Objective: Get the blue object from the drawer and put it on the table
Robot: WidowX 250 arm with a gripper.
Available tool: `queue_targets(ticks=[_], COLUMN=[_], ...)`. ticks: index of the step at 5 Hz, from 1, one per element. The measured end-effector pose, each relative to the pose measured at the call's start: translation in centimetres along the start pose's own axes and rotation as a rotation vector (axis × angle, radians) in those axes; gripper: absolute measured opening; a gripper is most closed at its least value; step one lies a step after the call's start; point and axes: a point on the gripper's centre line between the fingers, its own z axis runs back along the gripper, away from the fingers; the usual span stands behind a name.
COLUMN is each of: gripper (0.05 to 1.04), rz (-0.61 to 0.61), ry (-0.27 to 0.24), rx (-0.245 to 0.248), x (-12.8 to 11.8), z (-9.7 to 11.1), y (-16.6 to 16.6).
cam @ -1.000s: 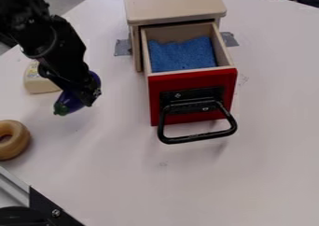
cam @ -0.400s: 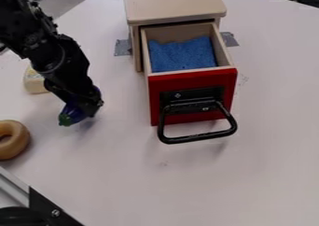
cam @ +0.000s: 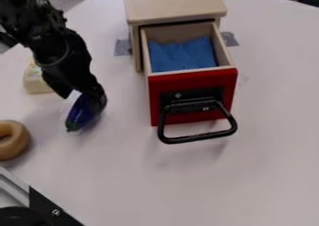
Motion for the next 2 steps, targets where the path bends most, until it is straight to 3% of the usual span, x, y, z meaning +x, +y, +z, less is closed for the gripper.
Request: queue_targets(ticks=[2], gripper=[0.999], rz=[0.011], ry=[-0.115], rx=[0.025], x=[2.4], z=[5.9], y=[0.0])
